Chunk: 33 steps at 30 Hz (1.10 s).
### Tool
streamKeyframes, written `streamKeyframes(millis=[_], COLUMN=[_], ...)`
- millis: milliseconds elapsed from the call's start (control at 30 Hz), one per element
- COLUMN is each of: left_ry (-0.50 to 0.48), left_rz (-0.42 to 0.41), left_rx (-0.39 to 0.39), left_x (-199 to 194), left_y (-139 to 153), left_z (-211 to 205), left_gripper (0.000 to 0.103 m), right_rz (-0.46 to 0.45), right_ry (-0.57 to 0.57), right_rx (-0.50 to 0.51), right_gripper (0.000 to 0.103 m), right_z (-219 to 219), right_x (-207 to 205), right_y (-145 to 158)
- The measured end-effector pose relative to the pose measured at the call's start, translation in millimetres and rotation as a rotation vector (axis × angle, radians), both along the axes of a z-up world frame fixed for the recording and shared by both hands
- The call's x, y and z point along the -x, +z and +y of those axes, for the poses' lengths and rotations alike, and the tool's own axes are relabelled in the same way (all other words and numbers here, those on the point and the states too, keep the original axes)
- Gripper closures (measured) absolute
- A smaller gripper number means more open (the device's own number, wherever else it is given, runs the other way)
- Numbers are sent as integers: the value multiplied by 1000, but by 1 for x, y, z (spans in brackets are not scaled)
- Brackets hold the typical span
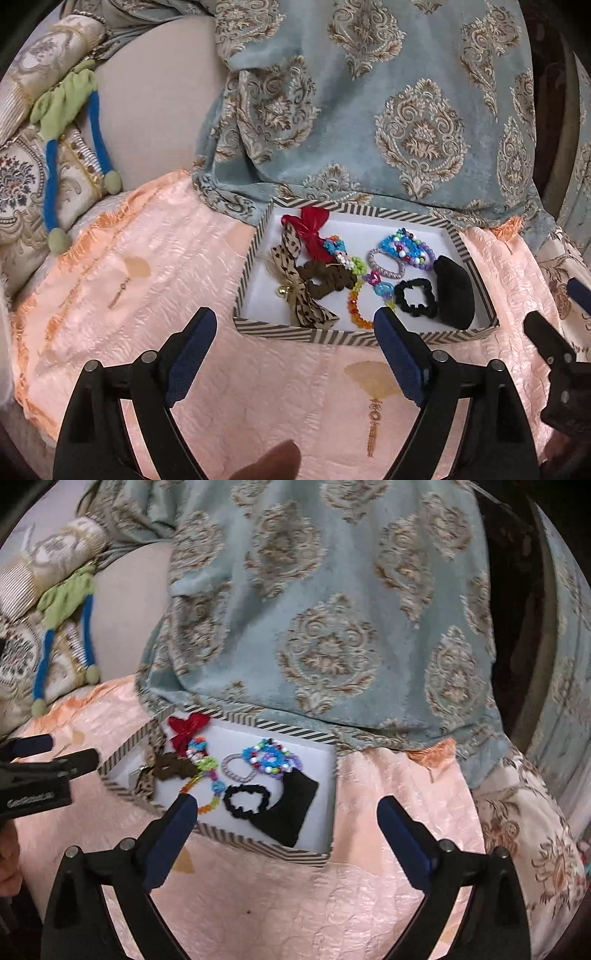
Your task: Organize jewelry
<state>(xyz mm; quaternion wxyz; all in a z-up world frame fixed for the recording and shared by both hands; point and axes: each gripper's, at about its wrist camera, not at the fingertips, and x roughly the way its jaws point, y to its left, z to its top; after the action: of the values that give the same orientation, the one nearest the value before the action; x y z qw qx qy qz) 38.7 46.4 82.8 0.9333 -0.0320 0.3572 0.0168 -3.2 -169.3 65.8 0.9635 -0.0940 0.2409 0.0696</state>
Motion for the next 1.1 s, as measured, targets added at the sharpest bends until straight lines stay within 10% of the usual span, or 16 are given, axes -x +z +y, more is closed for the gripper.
streamKeyframes(millis=[67, 233, 1100], left_ry=[-8, -8, -80], left_rz=[5, 20, 64], left_rx=[13, 33, -48], left_x=[-1, -1, 4], left_y=[-1, -2, -19], left_z=[0, 4, -23], left_gripper=[12, 13, 13], right_rz=[59, 224, 212], right_ry=[-12, -52, -50], right_rx=[-60, -205, -148], right_gripper=[3, 3, 3], right_z=[-2, -15, -5], right_x=[-6, -21, -14], right_y=[-5, -27, -27])
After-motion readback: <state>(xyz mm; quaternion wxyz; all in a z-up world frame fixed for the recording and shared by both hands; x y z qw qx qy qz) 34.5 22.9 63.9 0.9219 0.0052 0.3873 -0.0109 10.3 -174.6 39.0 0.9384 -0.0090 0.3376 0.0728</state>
